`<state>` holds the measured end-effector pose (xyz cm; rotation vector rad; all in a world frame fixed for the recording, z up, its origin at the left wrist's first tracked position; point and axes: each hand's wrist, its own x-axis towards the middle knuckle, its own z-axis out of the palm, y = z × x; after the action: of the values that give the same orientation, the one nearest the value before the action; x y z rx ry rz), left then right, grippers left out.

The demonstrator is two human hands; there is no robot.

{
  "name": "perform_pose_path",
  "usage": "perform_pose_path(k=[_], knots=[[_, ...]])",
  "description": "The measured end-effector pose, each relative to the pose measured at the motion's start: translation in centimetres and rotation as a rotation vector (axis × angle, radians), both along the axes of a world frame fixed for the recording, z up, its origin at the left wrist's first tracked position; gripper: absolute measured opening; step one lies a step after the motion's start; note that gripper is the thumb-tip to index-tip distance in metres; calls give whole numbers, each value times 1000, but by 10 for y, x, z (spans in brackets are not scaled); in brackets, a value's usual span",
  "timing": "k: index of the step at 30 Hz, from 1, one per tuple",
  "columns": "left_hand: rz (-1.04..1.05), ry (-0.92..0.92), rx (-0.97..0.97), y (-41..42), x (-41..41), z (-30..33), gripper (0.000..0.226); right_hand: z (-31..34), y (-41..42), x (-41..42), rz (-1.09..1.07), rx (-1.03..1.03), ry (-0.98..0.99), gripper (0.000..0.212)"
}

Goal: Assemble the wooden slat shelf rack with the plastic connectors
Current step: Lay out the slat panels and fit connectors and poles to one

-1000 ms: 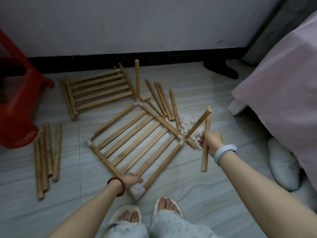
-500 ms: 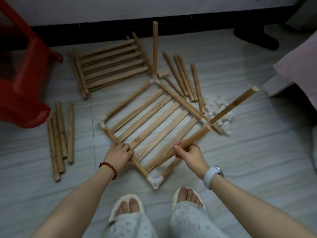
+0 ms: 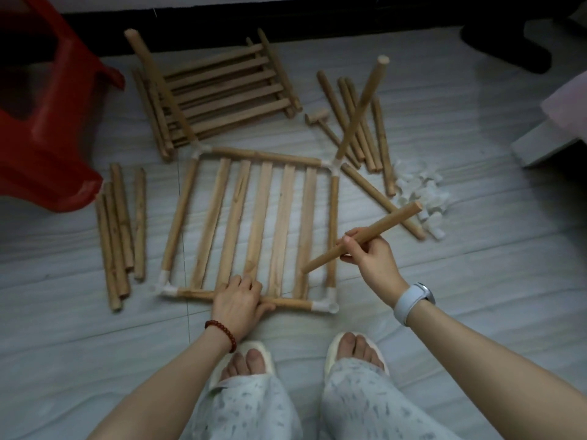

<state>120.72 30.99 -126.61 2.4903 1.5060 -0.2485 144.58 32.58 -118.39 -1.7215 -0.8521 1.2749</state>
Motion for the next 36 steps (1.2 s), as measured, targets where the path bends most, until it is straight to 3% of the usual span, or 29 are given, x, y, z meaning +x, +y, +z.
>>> perform_pose_path(k=[5,7,11,13,16,22,36], knots=[[212,33,-53,29,34,8,45,5,5,18,-72,148,-95,4],[216,-19,-31,40,51,6,42,7,3,29,-80,195,-161,3],[134,-159,-15,49,67,-2,24,9,-3,47,-57,247,-318,22],[64,-205,-57,48,68,-7,39,10,-5,52,-26,243,-361,17],[63,-1,-334,45,63,-12,59,9,-7,51,37,239,-395,14],[23,98,-503,53,63,-1,68,15,2,41,351,196,-596,13],[5,178,-648,65,66,14,78,2,-7,30,107,122,-550,21]])
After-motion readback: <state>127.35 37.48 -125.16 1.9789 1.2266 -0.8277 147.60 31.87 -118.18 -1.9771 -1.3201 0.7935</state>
